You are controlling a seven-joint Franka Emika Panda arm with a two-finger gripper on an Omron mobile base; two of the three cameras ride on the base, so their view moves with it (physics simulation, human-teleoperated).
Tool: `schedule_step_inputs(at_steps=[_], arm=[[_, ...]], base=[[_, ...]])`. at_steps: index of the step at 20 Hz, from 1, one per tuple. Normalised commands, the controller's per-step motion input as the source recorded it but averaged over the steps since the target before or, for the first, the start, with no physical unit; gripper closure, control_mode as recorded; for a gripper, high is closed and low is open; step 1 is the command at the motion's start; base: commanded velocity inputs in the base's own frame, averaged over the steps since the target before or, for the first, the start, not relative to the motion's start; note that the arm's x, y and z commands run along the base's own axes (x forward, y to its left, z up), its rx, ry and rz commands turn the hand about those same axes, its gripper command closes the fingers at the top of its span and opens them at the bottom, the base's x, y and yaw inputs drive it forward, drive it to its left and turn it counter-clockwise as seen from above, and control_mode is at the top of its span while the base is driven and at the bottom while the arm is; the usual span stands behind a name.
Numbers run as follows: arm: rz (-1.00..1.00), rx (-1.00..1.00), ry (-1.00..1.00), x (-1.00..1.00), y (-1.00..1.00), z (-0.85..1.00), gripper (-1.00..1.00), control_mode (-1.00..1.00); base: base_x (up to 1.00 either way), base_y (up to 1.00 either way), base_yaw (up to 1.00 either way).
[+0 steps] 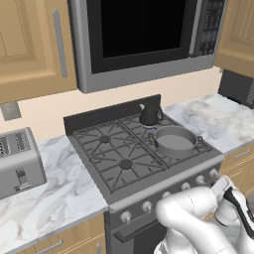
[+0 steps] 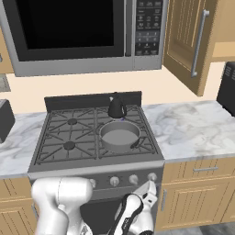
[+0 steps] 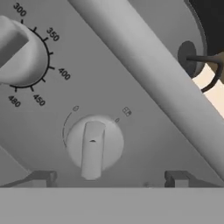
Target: Pick the kettle from the cabinet and place it on a stove burner. Then pick the pot from the counter and place it on another stove burner. Finally, turn both burners on.
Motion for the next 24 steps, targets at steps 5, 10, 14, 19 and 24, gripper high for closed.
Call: schedule_step_inputs(at_steps=[5, 10, 14, 19, 24], arm=[[0.00, 0.10, -0.05, -0.36, -0.36, 0.01, -1.00, -1.00], [0.02, 0.17, -0.01, -0.10, -0.42, 0.03, -1.00, -1.00], [0.05, 0.25, 0.03, 0.10, -0.38, 0.00, -1.00, -1.00], [0.09, 0.24, 0.03, 0.16, -0.24, 0.00, -1.00, -1.00], [0.09, 0.21, 0.04, 0.18, -0.08, 0.00, -1.00, -1.00]], base=[[0.00, 0.00, 0.00], [0.00, 0.00, 0.00], [0.00, 0.00, 0.00], [0.00, 0.00, 0.00], [0.00, 0.00, 0.00]])
